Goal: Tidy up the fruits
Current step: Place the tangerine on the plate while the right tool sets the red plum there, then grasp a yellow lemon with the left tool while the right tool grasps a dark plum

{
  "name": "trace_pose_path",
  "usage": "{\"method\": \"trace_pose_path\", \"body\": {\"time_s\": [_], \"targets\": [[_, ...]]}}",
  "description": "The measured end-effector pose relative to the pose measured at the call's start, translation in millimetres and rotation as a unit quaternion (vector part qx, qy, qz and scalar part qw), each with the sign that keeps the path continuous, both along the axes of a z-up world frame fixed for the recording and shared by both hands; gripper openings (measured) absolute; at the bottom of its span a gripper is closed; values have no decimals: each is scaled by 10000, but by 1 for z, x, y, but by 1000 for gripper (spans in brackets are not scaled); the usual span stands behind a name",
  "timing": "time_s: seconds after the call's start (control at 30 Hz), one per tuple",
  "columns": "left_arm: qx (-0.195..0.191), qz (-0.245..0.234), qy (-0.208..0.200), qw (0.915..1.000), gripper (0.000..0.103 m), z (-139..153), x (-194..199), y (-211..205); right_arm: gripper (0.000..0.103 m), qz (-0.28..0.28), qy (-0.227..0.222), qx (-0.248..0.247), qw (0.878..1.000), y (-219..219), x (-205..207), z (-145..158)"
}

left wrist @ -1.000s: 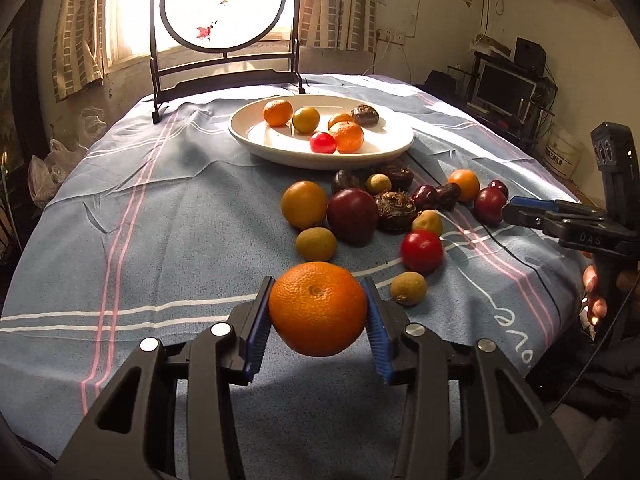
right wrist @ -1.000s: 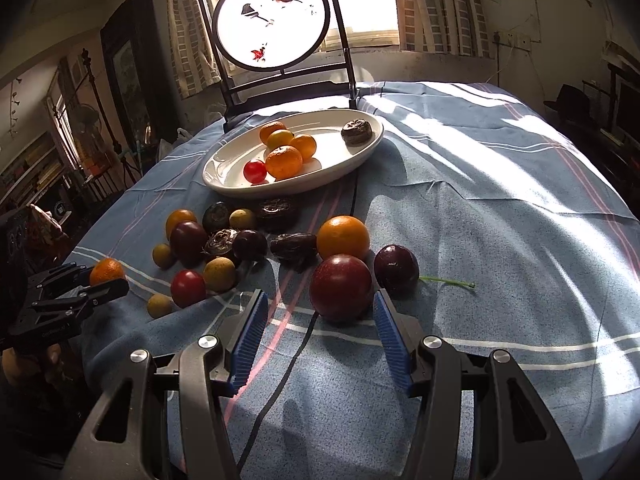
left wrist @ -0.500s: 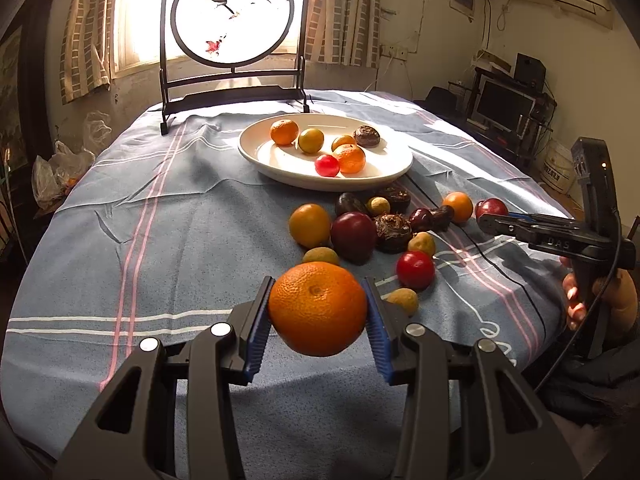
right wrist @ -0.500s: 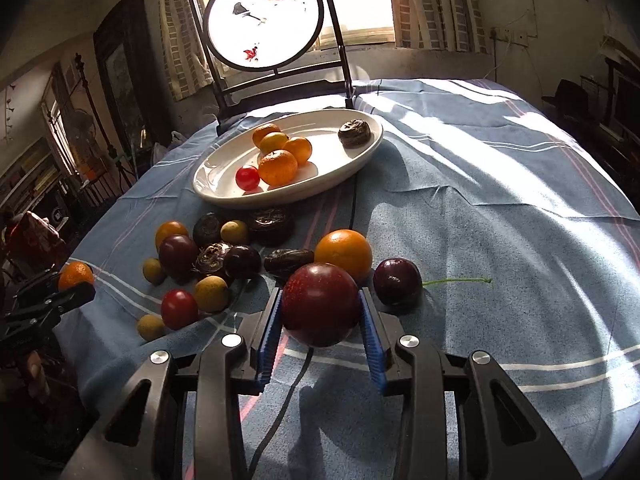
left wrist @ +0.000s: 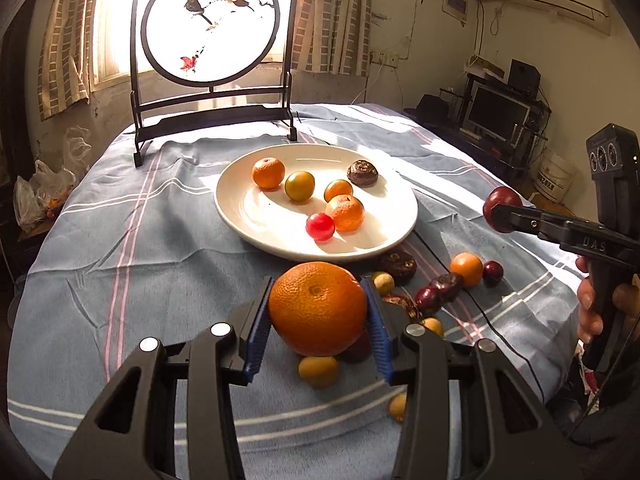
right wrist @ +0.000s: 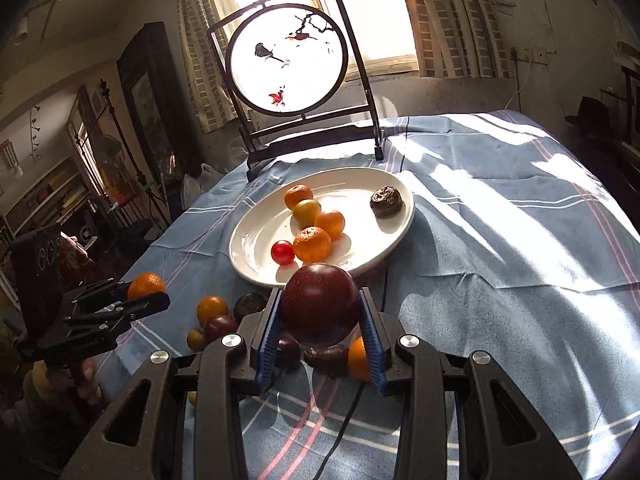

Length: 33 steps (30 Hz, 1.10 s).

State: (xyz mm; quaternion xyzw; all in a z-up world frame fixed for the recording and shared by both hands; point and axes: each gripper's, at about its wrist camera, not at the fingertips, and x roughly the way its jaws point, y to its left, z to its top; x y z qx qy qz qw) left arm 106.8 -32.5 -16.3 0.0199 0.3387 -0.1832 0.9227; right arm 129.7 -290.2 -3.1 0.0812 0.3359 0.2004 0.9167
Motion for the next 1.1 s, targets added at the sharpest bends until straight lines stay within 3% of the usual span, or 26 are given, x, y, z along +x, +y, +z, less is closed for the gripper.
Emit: {"method": "trace_pose_path", "body": {"time_s": [0.3, 0.37, 0.43, 0.6, 0.7, 0.87, 0.97, 1.03, 1.1], "targets": [[187, 160, 432, 9988, 43, -16, 96, -25, 40, -57, 399, -99, 9991, 21, 75, -17], [235, 329, 462, 9981, 52, -20, 106, -23, 57, -124, 302, -72, 9994, 20, 75, -14], [127, 376, 411, 9984, 54, -17, 104, -17, 57, -154, 166, -82, 9997, 19, 66, -8], [91, 254, 75, 9996, 68, 3, 56, -10, 57, -240, 16, -183, 9995, 6, 32, -3], [155, -49, 0, 9999, 69, 7, 12, -11, 57, -343, -9, -203, 9992, -7, 5, -6], [400, -617, 165, 9972, 69, -13, -54, -22, 57, -464, 12, -149, 9988, -25, -37, -21], [490, -687, 280, 9960, 69, -32, -72, -28, 57, -511, 8, -132, 9986, -30, -57, -29], [516, -642, 343, 9960, 58, -43, -75, -32, 57, -519, 6, -169, 9985, -30, -65, -33], [473, -597, 464, 9960, 40, -52, -70, -33, 57, -511, 33, -212, 9985, -30, -71, -36]]}}
